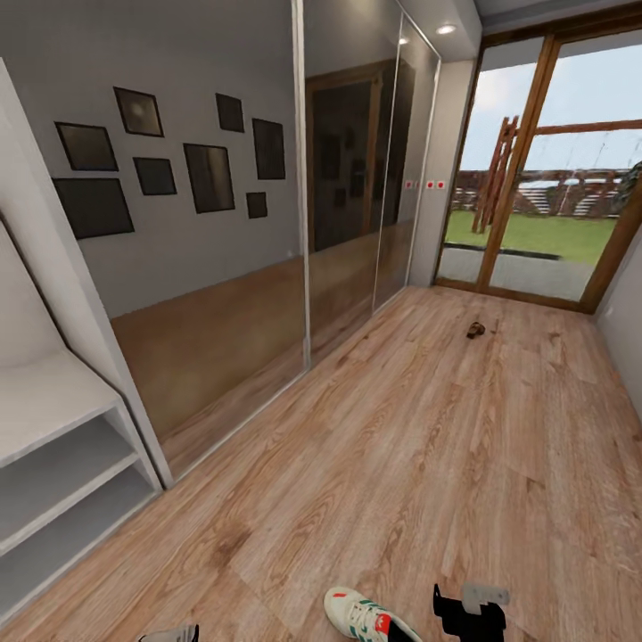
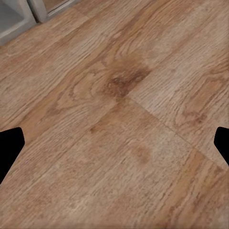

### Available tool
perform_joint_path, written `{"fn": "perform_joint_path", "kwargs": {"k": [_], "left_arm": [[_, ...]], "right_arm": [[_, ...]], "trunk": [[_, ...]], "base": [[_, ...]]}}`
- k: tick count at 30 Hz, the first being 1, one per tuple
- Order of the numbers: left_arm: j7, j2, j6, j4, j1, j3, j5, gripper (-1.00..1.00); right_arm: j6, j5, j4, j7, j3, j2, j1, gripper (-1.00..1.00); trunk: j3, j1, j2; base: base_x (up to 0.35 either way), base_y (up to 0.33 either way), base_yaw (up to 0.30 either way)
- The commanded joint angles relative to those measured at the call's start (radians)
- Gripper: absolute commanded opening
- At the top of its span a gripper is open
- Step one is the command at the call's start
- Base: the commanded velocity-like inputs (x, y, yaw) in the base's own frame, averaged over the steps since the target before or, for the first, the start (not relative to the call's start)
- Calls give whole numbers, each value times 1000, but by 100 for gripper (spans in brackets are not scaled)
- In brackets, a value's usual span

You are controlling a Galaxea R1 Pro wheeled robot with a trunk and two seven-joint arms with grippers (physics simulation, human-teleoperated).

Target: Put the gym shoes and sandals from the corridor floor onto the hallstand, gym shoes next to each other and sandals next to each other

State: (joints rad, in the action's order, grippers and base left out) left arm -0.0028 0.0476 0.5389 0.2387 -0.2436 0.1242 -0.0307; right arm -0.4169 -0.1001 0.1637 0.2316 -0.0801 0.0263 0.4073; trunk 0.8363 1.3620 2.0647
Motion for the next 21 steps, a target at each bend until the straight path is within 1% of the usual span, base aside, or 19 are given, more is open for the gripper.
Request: {"fn": "perform_joint_path", "kwargs": {"k": [1, 10, 14, 21], "left_arm": [[0, 0, 3, -1, -1, 0, -3, 100], [0, 0, 4, -1, -1, 0, -3, 100], [0, 0, 3, -1, -1, 0, -2, 100], [0, 0, 3, -1, -1, 0, -2, 100]], "right_arm": [[-3, -10, 0, 3, -9, 0, 1, 100], [-3, -10, 0, 3, -9, 0, 0, 100], [-3, -10, 0, 3, -9, 0, 0, 100], [-3, -10, 0, 3, -9, 0, 0, 100]], "trunk": [[1, 0, 0], [1, 0, 0], [1, 0, 0], [1, 0, 0]], "base": [[0, 0, 23], [0, 0, 7], [0, -200, 58], [0, -260, 223]]}}
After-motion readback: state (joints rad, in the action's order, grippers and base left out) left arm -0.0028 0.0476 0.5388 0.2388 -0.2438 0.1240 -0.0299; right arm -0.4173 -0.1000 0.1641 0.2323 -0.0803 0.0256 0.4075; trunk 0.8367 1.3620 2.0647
